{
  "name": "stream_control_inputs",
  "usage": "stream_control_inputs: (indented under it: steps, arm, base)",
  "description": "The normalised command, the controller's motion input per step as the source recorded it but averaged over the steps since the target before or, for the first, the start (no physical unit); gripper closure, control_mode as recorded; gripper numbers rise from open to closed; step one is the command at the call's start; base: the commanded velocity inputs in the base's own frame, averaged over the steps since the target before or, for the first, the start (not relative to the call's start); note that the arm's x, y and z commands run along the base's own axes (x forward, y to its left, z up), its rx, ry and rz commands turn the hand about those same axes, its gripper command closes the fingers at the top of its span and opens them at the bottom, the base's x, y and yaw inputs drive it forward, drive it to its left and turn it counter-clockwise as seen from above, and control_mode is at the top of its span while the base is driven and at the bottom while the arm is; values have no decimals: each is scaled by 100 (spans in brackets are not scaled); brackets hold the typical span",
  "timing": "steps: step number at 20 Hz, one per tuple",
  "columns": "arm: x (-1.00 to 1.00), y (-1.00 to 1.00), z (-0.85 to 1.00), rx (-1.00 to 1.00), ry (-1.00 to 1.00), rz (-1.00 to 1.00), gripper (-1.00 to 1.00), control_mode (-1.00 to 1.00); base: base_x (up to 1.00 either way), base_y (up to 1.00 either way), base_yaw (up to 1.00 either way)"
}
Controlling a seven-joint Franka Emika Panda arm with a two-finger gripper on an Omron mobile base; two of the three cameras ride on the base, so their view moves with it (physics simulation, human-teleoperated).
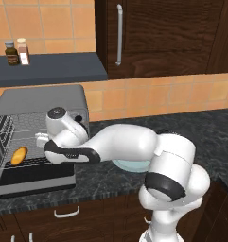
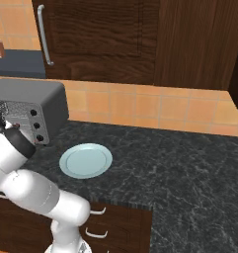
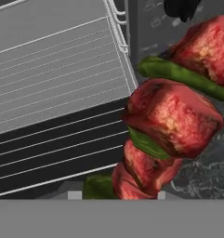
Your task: Pick up the kebab skewer and baguette bread, and place them inside the toaster oven. Close the toaster oven door and start by setting the timer.
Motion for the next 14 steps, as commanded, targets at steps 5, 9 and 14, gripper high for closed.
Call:
stream_control_inputs:
  steps: [5, 9, 14]
  arm:
    - [24, 40, -3, 0, 0, 0, 100, -100]
    - [24, 2, -12, 0, 0, 0, 100, -100]
    - [11, 23, -39, 0, 0, 0, 100, -100]
  base:
    - [0, 0, 0]
    - [0, 0, 0]
    - [0, 0, 0]
